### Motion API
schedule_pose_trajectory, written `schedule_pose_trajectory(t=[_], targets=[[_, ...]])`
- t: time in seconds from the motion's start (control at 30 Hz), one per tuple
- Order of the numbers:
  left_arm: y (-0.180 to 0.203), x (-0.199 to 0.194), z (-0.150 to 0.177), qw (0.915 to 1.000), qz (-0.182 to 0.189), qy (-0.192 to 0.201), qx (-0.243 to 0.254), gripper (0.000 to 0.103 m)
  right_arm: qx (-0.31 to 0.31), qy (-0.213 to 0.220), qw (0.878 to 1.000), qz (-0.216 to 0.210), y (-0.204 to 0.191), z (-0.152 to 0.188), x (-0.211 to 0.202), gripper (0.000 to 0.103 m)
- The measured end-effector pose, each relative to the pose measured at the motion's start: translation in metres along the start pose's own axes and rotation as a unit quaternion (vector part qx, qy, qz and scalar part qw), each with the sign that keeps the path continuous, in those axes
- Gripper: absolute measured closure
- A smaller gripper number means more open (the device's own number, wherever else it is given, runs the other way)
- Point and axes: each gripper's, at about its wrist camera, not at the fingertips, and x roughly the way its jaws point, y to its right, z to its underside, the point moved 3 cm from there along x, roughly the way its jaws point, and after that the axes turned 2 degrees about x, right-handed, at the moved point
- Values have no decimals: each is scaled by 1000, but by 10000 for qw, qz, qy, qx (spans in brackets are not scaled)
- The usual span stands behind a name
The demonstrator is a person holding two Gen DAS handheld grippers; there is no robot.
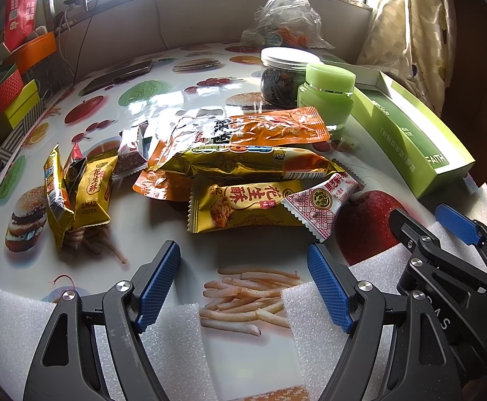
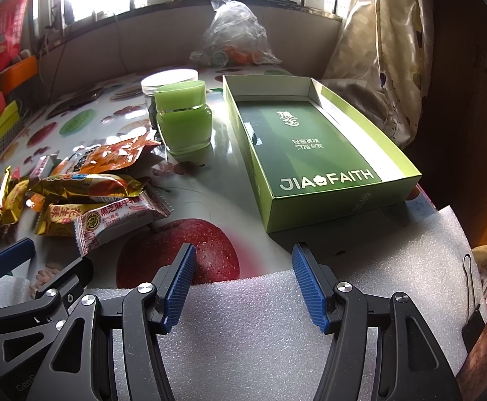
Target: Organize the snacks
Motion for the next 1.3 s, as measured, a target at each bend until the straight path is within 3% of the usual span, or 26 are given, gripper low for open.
schedule_pose_trajectory(t=[0.17,0.37,0.5,0.83,1.03,1.3], targets=[[-4,-1,-1,9999,14,-70,-72,24,-78,11,9999,-100,-2,-1,0,43],[-14,-7,0,9991,305,-147,-236,24,-85,224,9987,-446,-6,-7,-11,43],[-22,-19,0,9994,253,-10,-240,24,-149,391,9961,-781,-14,-12,-19,43],[-69,-34,-7,9973,-27,232,-699,24,-45,-128,9863,-1644,-43,-27,-5,43],[-100,-34,-9,9943,-262,244,-1008,24,135,-430,9856,-1633,-53,-31,13,43],[-149,-31,-11,9861,-704,247,-1482,24,45,-598,9927,-1043,-45,-26,20,43]])
